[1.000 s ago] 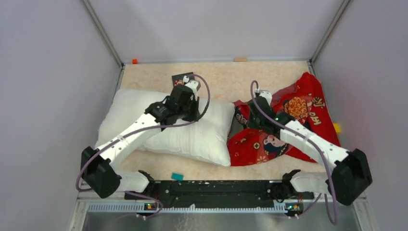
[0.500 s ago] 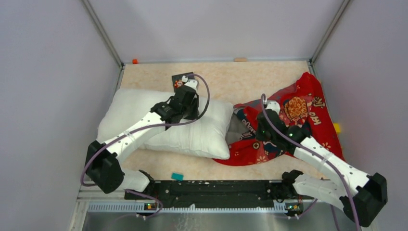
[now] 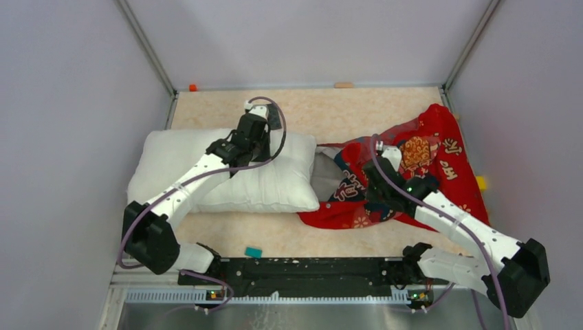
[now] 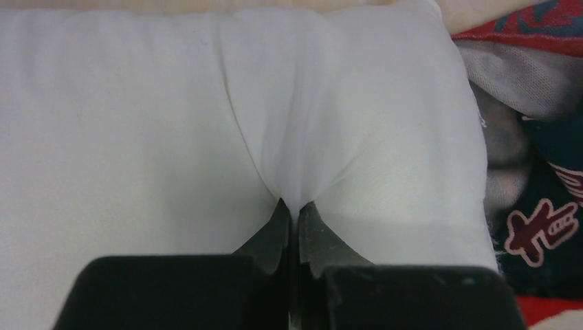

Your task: Put the pillow into the pillowcase

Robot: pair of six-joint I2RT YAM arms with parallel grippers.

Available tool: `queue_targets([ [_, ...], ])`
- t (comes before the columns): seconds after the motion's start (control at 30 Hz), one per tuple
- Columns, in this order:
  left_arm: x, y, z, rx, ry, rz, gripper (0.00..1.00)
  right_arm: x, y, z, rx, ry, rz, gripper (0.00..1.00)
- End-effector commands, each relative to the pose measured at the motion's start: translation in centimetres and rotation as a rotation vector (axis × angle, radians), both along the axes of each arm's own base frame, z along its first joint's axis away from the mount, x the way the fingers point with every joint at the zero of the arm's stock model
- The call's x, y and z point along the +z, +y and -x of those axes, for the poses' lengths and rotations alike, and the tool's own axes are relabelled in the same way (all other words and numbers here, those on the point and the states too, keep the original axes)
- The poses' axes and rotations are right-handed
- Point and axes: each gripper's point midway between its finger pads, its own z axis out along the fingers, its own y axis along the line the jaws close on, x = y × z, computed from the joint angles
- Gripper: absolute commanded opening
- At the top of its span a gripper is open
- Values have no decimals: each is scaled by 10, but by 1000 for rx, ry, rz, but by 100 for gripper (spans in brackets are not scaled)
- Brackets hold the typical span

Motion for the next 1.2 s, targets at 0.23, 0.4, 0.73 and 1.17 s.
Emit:
queue_targets([
  [0.23, 71, -19, 18, -238, -114, 67, 27, 85, 28, -57, 21, -187, -29, 62],
  [0.4, 104, -36, 17, -258, -170, 41, 83, 73, 25, -106, -11, -142, -72, 63],
  [0.73, 36, -79, -16, -265, -58, -218, 99, 12, 39, -158, 22, -70, -40, 62],
  [1.17, -25, -67, -16, -191, 70, -345, 0, 26, 64, -228, 86, -130, -88, 0],
])
